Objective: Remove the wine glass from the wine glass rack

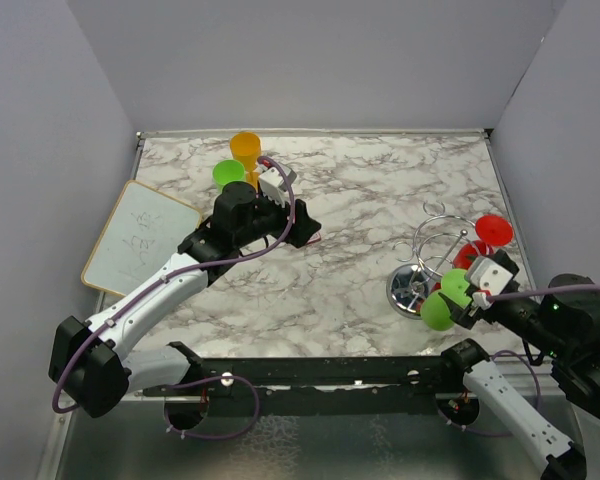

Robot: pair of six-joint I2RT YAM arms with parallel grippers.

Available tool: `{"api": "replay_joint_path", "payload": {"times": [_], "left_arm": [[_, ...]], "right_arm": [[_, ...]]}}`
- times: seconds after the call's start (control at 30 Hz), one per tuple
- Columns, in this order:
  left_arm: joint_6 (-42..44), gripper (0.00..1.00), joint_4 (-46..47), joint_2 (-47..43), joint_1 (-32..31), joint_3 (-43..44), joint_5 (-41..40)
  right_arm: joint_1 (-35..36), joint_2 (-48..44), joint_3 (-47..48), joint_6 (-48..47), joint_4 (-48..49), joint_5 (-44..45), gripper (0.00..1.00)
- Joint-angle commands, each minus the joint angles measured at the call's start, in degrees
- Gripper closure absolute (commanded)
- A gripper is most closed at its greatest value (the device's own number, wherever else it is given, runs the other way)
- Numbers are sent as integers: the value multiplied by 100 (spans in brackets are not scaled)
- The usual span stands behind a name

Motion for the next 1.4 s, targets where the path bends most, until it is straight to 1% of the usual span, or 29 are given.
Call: {"api": "replay_joint_path", "payload": {"times": [0.0,0.2,0.3,0.37,0.47,0.5,0.57,0.63,0.67,0.77,0.87,0.97,1.03,1.1,1.23,1.3,1.37], "left_arm": [[-40,22,89,-58,-9,26,125],[-49,22,88,-22,-13,31,141],[-75,22,79,33,-9,40,192],[-85,22,67,60,-12,49,222],[-86,22,62,65,-12,44,205],[-86,22,62,78,-12,43,199],[-86,22,46,102,-12,55,196],[-98,22,31,105,-17,71,221],[-141,22,43,84,-15,64,238],[-592,22,237,-27,-16,-32,484],[-1518,22,557,-172,-16,-199,983],[-2701,22,1046,-325,-101,-318,1405],[-3405,22,1451,-396,-335,-443,1437],[-3805,22,1536,-394,-863,-423,1174],[-4553,22,1594,-152,-2105,-315,69],[-4887,22,1738,27,-2687,-309,-596],[-5218,22,1866,212,-3190,-313,-1307]], "right_arm": [[34,131,124,-140,-183,179,20],[39,281,230,352,-589,268,19],[39,345,373,711,-567,-31,14],[34,392,407,921,-529,-139,13],[39,594,388,1384,-523,69,17],[39,653,392,1570,-523,128,20],[22,738,427,1620,-525,50,27],[12,756,536,1707,-453,249,28],[12,756,613,1756,-392,343,27],[6,862,915,1919,-174,597,25],[3,1046,1330,2994,187,1545,25],[3,1156,1647,3638,402,1674,25],[3,1176,1675,3979,558,1673,25],[-1,1180,1656,4266,754,1601,25],[3,1086,1526,4675,1229,1557,22],[3,984,1414,4776,1510,1640,18],[3,913,1348,4856,1700,1734,17]]}}
